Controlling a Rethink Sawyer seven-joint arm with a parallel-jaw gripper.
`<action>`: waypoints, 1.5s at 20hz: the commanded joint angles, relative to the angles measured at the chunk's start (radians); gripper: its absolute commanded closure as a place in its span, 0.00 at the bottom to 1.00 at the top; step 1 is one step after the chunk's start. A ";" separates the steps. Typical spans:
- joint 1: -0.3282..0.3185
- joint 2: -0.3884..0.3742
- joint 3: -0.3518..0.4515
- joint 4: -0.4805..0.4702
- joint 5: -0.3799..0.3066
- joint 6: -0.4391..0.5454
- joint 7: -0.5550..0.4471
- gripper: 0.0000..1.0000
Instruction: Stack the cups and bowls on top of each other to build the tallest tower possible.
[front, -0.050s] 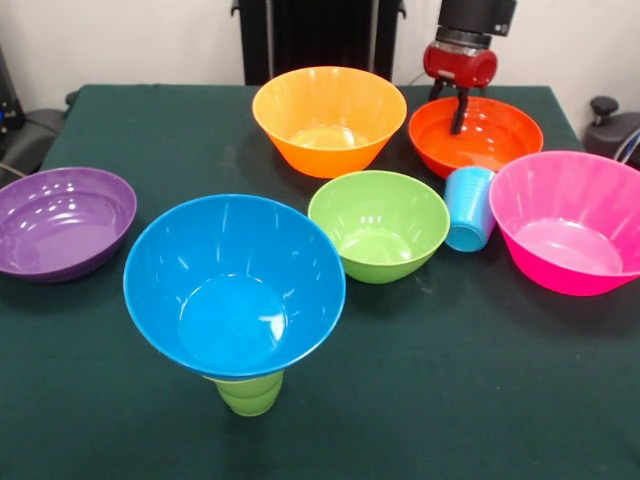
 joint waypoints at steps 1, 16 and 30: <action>-0.031 0.040 0.134 -0.153 0.029 0.109 0.079 0.00; -0.070 0.001 0.131 -0.171 0.049 0.210 0.042 1.00; -0.039 -0.348 0.092 -0.048 0.103 0.512 0.040 1.00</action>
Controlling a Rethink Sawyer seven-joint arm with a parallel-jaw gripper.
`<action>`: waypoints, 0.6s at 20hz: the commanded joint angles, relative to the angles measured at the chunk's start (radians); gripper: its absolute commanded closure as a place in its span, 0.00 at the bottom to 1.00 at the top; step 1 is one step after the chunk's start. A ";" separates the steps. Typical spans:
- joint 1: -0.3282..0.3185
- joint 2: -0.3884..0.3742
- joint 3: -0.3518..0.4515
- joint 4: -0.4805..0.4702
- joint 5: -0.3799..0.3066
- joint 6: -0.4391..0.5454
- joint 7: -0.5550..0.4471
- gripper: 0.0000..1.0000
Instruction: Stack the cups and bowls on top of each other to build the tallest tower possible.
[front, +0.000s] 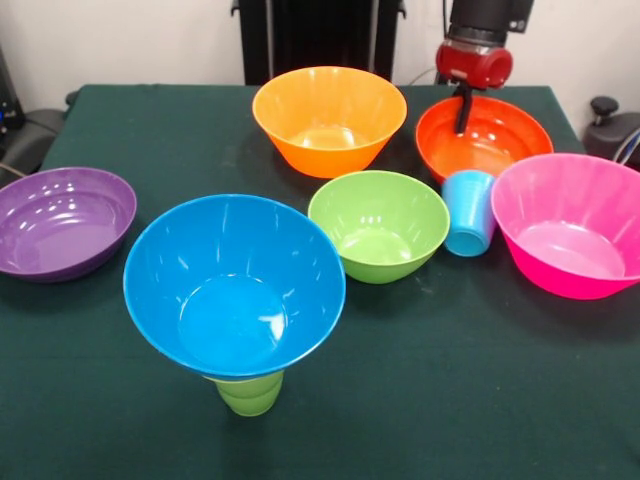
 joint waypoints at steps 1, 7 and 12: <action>0.008 -0.276 0.058 -0.016 0.092 0.408 0.038 1.00; -0.040 -0.476 0.060 -0.048 0.068 0.679 0.067 1.00; -0.058 -0.553 0.061 -0.093 0.069 0.860 0.071 1.00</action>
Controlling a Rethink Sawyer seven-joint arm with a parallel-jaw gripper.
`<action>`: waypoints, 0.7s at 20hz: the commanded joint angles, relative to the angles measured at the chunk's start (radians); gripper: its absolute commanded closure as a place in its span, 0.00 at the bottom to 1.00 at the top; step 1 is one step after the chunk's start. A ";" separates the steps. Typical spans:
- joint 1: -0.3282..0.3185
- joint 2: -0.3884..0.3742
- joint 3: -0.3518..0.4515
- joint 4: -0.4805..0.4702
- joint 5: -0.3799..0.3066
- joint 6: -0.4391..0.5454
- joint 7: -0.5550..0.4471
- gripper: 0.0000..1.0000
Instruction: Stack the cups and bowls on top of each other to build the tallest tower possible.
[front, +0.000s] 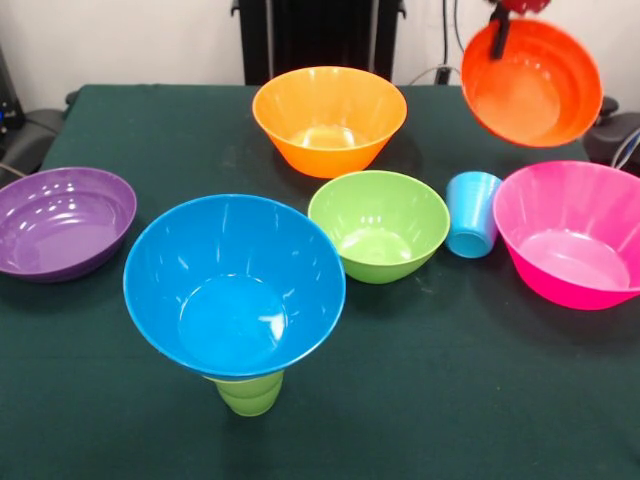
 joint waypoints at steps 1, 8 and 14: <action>-0.033 -0.173 0.061 -0.094 0.047 0.245 0.069 1.00; -0.059 -0.265 0.027 -0.156 0.007 0.401 0.008 1.00; -0.161 -0.293 0.019 -0.176 -0.049 0.362 -0.095 1.00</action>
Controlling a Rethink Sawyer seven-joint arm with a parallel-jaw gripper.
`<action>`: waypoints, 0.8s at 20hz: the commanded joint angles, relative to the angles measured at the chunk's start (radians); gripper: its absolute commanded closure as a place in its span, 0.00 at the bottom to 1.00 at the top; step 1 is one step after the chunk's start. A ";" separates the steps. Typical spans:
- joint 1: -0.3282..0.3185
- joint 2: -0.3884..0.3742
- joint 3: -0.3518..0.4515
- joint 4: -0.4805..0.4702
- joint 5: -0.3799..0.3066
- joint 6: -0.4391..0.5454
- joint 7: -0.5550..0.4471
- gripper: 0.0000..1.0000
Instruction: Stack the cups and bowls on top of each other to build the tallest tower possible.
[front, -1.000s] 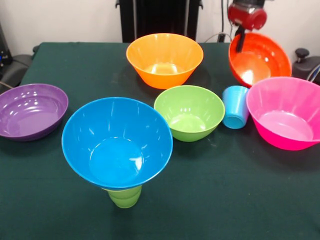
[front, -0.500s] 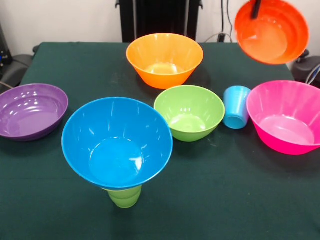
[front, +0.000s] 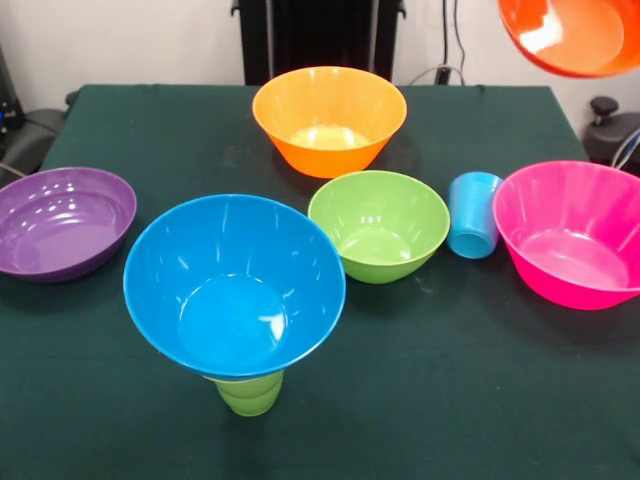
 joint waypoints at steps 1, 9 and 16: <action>-0.098 -0.037 0.019 -0.074 -0.062 0.072 -0.105 1.00; -0.357 -0.002 0.074 -0.093 -0.148 -0.024 -0.233 1.00; -0.555 0.078 0.129 -0.271 -0.238 0.053 -0.293 1.00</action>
